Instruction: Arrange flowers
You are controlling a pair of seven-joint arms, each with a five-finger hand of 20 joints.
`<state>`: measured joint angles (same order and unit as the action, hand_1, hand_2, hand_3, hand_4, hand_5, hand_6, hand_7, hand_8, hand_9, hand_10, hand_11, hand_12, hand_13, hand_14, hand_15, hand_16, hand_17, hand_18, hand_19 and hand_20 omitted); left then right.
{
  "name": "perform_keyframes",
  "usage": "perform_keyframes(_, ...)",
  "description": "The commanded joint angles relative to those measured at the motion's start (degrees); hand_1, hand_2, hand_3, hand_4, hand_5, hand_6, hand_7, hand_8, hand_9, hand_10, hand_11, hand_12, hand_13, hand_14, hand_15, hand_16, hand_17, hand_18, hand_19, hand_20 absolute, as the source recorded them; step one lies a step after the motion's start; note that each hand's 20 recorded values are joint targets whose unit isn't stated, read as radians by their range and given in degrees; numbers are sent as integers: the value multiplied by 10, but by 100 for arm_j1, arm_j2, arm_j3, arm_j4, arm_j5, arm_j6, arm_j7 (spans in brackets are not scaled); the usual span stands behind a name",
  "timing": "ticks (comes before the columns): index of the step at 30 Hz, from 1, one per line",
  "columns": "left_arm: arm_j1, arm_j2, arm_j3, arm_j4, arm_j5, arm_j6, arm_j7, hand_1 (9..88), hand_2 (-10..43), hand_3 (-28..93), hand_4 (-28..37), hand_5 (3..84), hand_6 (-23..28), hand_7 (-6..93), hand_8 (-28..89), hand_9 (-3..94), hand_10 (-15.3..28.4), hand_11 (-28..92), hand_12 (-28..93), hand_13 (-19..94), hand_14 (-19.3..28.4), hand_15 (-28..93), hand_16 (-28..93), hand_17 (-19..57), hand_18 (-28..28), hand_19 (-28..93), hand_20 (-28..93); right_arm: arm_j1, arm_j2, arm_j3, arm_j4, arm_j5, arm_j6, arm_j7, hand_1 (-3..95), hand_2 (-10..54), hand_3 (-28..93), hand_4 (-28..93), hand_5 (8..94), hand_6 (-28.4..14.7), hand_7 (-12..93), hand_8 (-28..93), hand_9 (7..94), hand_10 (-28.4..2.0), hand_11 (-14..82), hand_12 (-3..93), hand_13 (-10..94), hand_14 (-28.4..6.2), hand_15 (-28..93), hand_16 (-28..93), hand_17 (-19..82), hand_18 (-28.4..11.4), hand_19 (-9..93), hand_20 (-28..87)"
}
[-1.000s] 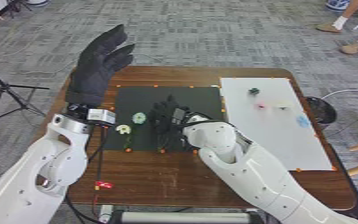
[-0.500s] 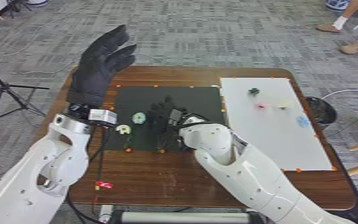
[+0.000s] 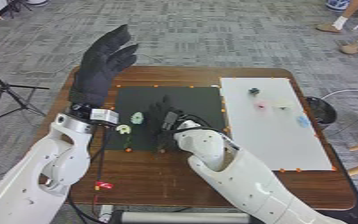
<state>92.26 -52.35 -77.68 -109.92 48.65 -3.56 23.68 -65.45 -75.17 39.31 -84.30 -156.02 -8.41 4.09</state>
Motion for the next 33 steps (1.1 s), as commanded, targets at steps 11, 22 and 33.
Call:
perform_keyframes(11, -98, -79, 80, 51, -28, -18, 12, 234, -59, 651, -283, 262, 18, 195, -102, 230, 103, 117, 200, 204, 137, 180, 68, -112, 214, 433, 83, -1, -278, 36, 53, 98, -68, 190, 276, -33, 927, -208, 408, 29, 343, -184, 330, -159, 639, 474, 343, -131, 817, 329, 74, -205, 706, 479)
perform_keyframes(22, -151, -125, 110, 94, -16, -87, -9, 232, -60, 652, -283, 262, 18, 195, -102, 230, 103, 117, 201, 204, 137, 181, 68, -112, 214, 433, 83, -2, -402, 2, 48, 151, -128, 144, 261, -27, 923, -203, 363, 8, 267, -155, 322, -159, 635, 473, 340, -133, 816, 332, 69, -206, 704, 480)
perform_keyframes(33, -112, -111, 93, 76, -28, -67, 3, 234, -59, 651, -283, 262, 18, 194, -101, 230, 103, 118, 200, 203, 137, 180, 68, -112, 214, 433, 83, 26, -384, 35, 86, 48, -343, 344, 259, -27, 923, -204, 350, 2, 233, -145, 323, -159, 631, 465, 340, -133, 815, 331, 66, -209, 701, 483)
